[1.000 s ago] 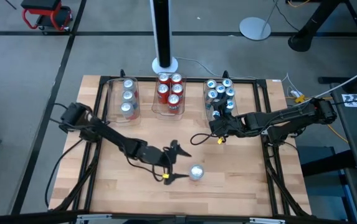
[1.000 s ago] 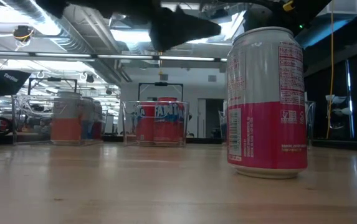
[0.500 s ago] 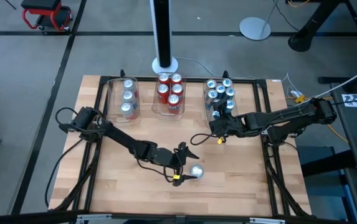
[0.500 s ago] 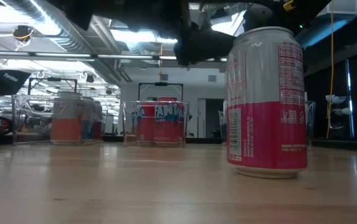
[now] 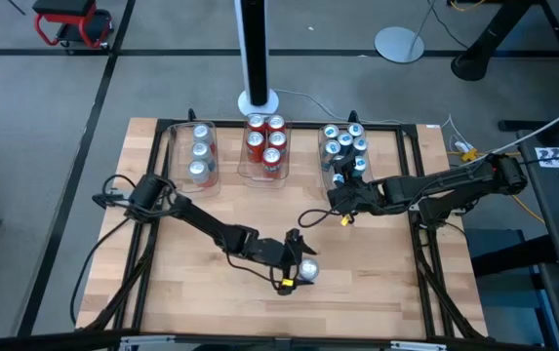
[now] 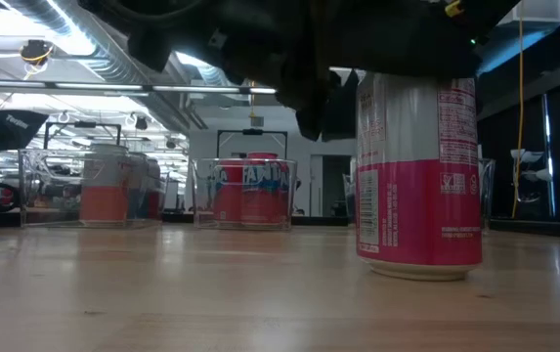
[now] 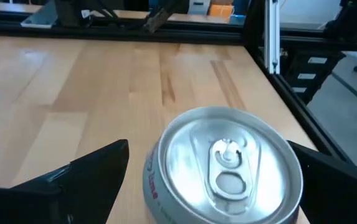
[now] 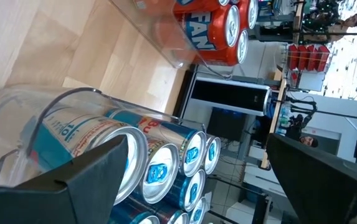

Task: Sort soda cans
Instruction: Put the pink-white soda can into the top left transparent bin

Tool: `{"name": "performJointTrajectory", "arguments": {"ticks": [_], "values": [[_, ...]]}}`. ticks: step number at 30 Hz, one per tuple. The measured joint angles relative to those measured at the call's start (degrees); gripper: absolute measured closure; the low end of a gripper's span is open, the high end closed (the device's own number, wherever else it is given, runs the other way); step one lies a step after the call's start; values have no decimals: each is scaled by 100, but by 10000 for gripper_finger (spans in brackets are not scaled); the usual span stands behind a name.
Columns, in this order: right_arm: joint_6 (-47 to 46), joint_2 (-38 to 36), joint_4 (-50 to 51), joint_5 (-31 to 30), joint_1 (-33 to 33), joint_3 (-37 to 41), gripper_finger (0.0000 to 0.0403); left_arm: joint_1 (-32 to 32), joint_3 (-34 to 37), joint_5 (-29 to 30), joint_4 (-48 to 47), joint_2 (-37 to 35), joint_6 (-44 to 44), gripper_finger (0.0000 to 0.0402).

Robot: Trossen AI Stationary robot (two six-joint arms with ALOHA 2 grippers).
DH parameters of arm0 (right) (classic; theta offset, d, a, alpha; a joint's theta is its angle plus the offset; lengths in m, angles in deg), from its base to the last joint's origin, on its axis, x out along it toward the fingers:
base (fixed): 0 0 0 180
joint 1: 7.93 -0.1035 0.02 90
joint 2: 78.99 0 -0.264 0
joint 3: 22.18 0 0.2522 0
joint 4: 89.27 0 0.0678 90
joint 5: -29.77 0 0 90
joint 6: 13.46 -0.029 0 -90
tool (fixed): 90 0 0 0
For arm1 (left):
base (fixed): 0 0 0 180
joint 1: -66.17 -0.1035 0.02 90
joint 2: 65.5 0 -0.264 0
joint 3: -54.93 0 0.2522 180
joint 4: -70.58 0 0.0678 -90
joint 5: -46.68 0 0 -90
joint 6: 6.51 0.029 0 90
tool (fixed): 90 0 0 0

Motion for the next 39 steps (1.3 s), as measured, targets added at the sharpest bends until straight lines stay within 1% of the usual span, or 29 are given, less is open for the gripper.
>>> {"name": "performJointTrajectory", "arguments": {"ticks": [5, 7, 10, 15, 16, 19, 22, 24, 27, 31, 33, 36, 39], "values": [[0, -2, -14, 31, 1, 0, 23, -3, 0, 0, -106, 10, 8, 2], [0, -2, -11, 33, 0, -2, 23, -4, 2, 0, -136, 10, 55, 10], [0, -2, -11, 31, 0, -2, 23, -4, 2, -1, -118, 10, 115, 37], [0, -2, -11, 33, 0, 0, 23, -12, 2, -1, -44, 10, 196, 102], [0, -2, -11, 31, 0, -2, 23, -16, 2, 0, -46, 9, 211, 107], [2, -2, -9, 33, 0, 0, 23, -15, 15, 7, -196, -93, 283, 107], [2, -2, 15, 33, 0, -1, 23, 61, 19, 157, -538, -400, 272, 107], [2, -2, 38, 33, 0, 0, 23, 145, 17, 576, -851, -733, 284, 107], [0, -2, 59, 33, 0, 0, 23, 281, 11, 1563, -1630, -1317, 294, 107], [-2, 0, 76, 35, 0, 0, 23, 402, 13, 2737, -2632, -2088, 105, 103], [-15, 0, 83, 31, 0, 0, 23, 416, 10, 3301, -3060, -2482, 8, 103], [-37, 0, 79, -11, 0, 0, 23, 419, 7, 4207, -3963, -3027, -136, 105], [-55, 0, 73, -17, 2, 0, 23, 278, 9, 4974, -4862, -3508, -427, 106]]}}
